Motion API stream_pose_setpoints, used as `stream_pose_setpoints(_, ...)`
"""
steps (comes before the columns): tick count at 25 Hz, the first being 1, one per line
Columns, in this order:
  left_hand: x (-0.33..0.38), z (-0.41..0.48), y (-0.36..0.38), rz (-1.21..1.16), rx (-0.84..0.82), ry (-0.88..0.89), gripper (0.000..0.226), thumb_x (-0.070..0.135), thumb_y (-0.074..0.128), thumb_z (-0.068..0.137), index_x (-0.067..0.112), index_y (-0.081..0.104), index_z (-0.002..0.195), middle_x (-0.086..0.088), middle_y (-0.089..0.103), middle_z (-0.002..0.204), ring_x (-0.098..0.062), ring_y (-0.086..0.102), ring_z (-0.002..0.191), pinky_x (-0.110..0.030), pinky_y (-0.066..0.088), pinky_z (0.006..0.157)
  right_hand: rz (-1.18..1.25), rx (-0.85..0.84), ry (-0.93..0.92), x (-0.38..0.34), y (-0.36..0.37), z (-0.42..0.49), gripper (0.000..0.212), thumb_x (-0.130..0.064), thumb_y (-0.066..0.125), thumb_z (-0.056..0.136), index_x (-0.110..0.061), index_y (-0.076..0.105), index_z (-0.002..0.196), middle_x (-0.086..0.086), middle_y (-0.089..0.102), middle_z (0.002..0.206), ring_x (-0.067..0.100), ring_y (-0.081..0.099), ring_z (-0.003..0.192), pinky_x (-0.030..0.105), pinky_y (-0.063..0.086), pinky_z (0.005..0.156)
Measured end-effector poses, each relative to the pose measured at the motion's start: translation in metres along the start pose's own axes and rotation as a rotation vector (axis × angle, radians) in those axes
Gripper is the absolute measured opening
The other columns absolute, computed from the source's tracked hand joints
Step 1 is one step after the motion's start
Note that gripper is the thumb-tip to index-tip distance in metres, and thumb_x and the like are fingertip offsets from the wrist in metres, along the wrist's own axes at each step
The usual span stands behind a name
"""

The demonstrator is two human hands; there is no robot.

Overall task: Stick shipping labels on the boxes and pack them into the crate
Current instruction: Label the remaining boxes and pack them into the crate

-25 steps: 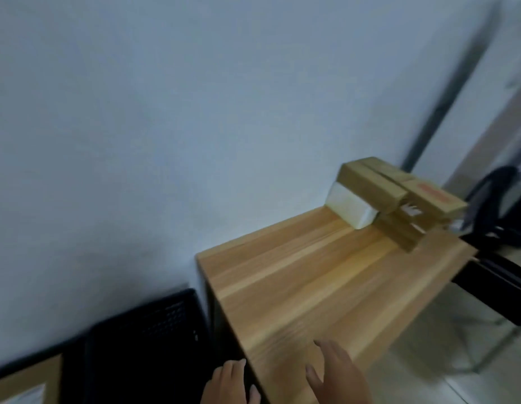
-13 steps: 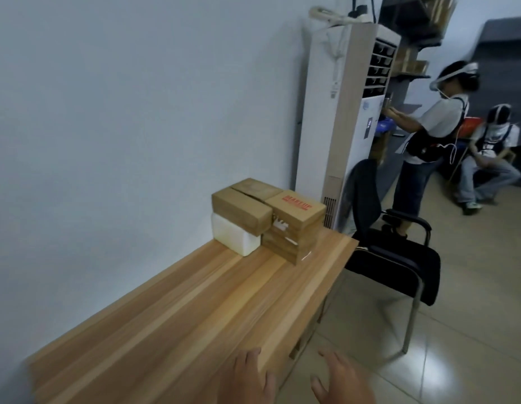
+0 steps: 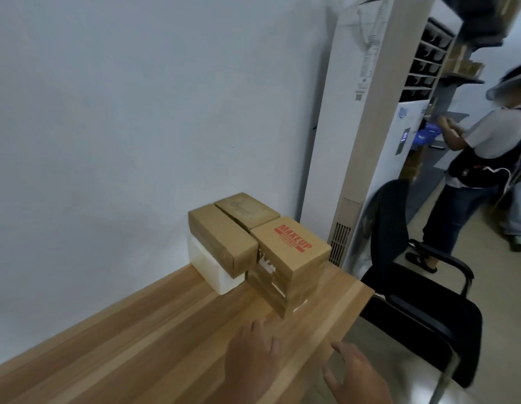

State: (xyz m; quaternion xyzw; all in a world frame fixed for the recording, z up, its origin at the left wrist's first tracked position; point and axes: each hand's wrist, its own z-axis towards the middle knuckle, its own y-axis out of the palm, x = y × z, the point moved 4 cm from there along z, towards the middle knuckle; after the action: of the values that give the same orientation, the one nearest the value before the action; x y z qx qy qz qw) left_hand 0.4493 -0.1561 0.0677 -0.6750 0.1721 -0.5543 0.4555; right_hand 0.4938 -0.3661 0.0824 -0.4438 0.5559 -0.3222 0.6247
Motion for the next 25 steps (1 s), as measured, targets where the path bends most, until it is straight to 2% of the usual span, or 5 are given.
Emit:
stream_pose_setpoints(7,0.030,0.128,0.015,-0.154,0.116,-0.248,0.062,0.068,0.031,0.097,0.033,0.047,0.145,0.016,0.051,0.144,-0.008,0.046,0.133,-0.033,0.040,0.111,0.221,-0.068,0.060,0.016,-0.019,0.181,0.041,-0.049,0.056,0.094,-0.033,0.050,0.132,-0.012,0.052,0.128,0.011,0.052,0.118,0.036,0.046,0.100)
stream_pose_setpoints(11,0.041,0.177,0.035,-0.134,0.178,-0.384,0.065,0.073,0.029,0.094,0.033,0.053,0.140,0.014,0.058,0.136,-0.008,0.053,0.125,-0.033,0.046,0.107,0.114,-0.021,-0.232,0.013,-0.017,0.287,0.045,-0.049,0.044,0.097,-0.023,0.052,0.133,-0.001,0.052,0.132,0.018,0.045,0.124,0.041,0.039,0.109)
stream_pose_setpoints(15,0.057,0.194,0.051,-0.333,0.196,-0.534,0.070,0.082,0.031,0.090,0.039,0.047,0.143,0.022,0.053,0.130,0.001,0.045,0.110,-0.024,0.036,0.092,0.484,-0.300,-0.131,0.007,0.001,0.360,0.046,-0.060,0.044,0.096,-0.029,0.055,0.129,-0.002,0.057,0.125,0.017,0.056,0.113,0.048,0.050,0.100)
stream_pose_setpoints(18,0.056,0.204,0.062,-0.655,0.266,-0.659,0.075,0.081,0.038,0.089,0.036,0.043,0.148,0.018,0.053,0.138,-0.003,0.055,0.116,-0.021,0.048,0.091,0.703,-0.535,0.016,0.002,0.018,0.396,0.046,-0.061,0.036,0.100,-0.029,0.066,0.114,-0.001,0.069,0.114,0.018,0.063,0.104,0.049,0.051,0.099)
stream_pose_setpoints(25,0.069,0.202,0.097,-0.767,0.225,-0.688,0.060,0.073,0.050,0.088,0.041,0.055,0.138,0.021,0.069,0.124,-0.003,0.062,0.119,-0.040,0.046,0.111,0.889,-1.063,0.180,0.010,0.060,0.394,0.068,-0.074,0.026,0.096,-0.032,0.074,0.118,0.005,0.075,0.117,0.024,0.073,0.107,0.043,0.052,0.092)
